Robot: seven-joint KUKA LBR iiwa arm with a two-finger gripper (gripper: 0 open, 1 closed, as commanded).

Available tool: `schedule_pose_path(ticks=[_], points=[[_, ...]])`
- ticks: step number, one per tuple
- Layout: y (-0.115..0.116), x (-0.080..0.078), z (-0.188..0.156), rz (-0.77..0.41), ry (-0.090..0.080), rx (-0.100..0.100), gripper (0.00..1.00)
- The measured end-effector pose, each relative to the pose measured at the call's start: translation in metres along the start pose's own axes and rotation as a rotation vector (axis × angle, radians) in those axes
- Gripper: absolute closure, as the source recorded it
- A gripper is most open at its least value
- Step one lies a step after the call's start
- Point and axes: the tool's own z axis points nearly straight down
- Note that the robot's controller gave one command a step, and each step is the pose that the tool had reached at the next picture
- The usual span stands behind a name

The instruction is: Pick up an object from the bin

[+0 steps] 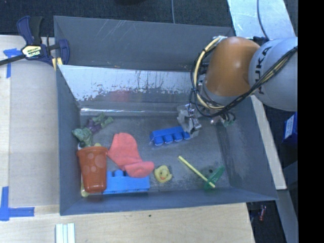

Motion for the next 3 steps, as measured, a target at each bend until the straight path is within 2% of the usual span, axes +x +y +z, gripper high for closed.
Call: schedule_pose_path(ticks=[1, 2, 3], points=[[0.024, 0.0, 0.016, -0.039, -0.013, 0.008, 1.0], [0.056, -0.024, 0.019, -0.047, -0.014, 0.004, 0.0], [0.056, -0.026, 0.016, -0.047, -0.02, 0.004, 1.0]])
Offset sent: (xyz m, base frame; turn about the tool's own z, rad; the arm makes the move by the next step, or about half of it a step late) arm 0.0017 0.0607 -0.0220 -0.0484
